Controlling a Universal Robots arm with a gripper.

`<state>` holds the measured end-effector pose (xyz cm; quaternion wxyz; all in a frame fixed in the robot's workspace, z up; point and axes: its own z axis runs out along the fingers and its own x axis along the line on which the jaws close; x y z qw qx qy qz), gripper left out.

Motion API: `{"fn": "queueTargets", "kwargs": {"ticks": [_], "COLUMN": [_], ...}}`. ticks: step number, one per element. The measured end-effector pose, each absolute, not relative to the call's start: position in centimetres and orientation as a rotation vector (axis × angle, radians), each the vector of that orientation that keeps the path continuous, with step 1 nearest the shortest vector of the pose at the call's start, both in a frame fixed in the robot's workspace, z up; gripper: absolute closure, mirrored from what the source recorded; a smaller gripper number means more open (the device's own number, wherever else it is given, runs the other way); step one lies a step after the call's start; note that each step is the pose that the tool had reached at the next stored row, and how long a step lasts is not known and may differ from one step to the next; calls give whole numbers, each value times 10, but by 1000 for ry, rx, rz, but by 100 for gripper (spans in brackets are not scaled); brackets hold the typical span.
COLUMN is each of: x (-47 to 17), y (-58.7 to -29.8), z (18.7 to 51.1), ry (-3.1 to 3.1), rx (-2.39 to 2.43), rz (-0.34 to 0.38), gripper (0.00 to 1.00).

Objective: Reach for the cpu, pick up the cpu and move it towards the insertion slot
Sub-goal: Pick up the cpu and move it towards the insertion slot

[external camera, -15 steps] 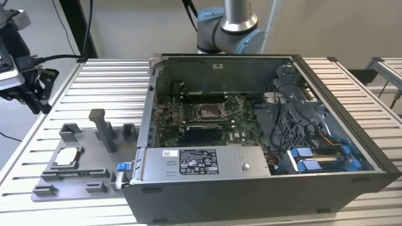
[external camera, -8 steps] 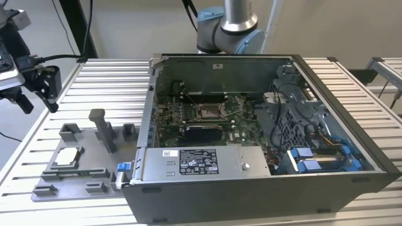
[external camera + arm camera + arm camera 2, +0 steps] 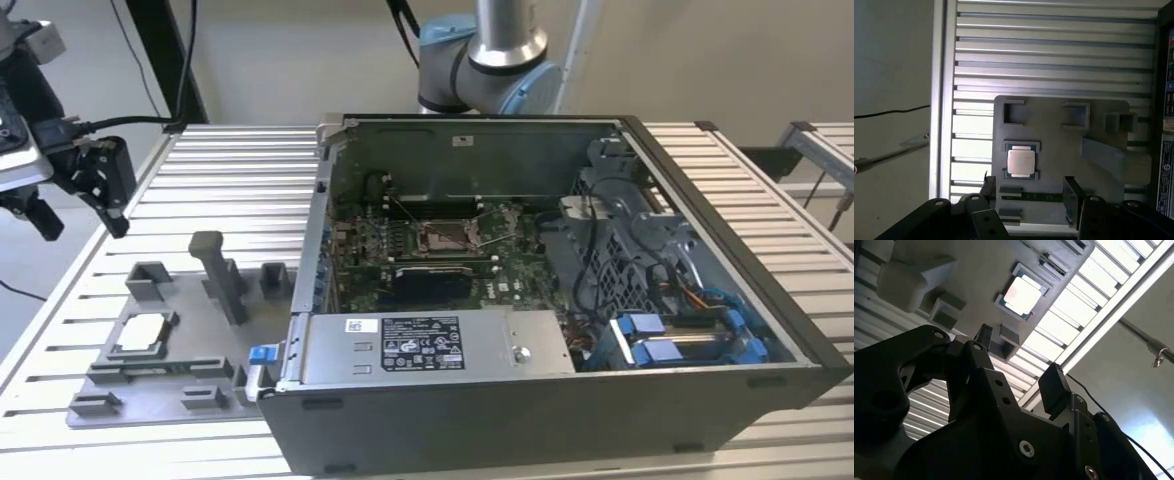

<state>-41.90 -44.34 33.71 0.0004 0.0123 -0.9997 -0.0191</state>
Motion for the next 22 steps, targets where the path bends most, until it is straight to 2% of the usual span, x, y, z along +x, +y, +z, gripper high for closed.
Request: {"fn": "queueTargets", "kwargs": {"ticks": [22], "x": [-419], "y": [-443], "z": [301], "ry": [-3142], "rx": [41], "rz": [-49], "gripper": [0]}}
